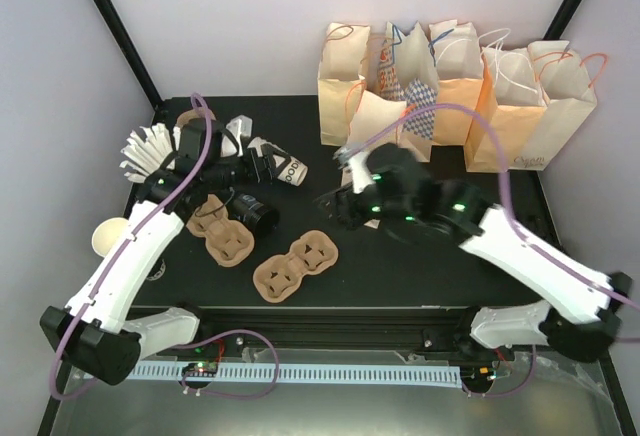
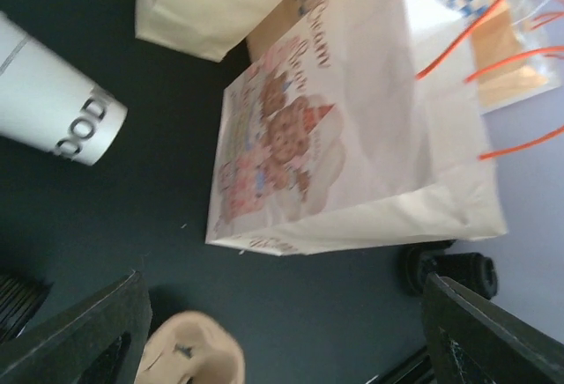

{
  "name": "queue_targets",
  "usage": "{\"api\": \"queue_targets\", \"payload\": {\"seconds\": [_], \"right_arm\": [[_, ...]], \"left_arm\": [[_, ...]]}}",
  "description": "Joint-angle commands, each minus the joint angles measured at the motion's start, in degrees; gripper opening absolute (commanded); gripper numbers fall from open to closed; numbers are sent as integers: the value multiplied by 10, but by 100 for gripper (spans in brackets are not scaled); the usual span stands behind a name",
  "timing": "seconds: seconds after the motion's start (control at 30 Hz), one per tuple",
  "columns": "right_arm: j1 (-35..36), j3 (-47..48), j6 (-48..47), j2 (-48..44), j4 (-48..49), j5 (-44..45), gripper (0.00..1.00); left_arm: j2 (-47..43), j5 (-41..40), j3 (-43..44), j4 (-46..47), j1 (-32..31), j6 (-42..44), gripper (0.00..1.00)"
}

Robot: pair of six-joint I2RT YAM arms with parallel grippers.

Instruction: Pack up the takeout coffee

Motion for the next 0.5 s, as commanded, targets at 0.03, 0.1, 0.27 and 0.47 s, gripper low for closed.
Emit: {"api": "queue_targets", "payload": {"seconds": [0.03, 0.1, 0.27, 0.47], "right_arm": [[54, -53, -13, 98, -62, -1, 73], [70, -61, 6, 129, -49, 14, 78], [112, -82, 37, 205, -8, 53, 79], [154, -99, 60, 304, 75, 74, 84]], "left_arm": [[-40, -54, -25, -42, 8, -1, 87], [-48, -76, -22, -52, 14, 8, 89], [-52, -128, 3, -108, 36, 37, 90], [-65, -190, 24, -170, 56, 52, 92]]}}
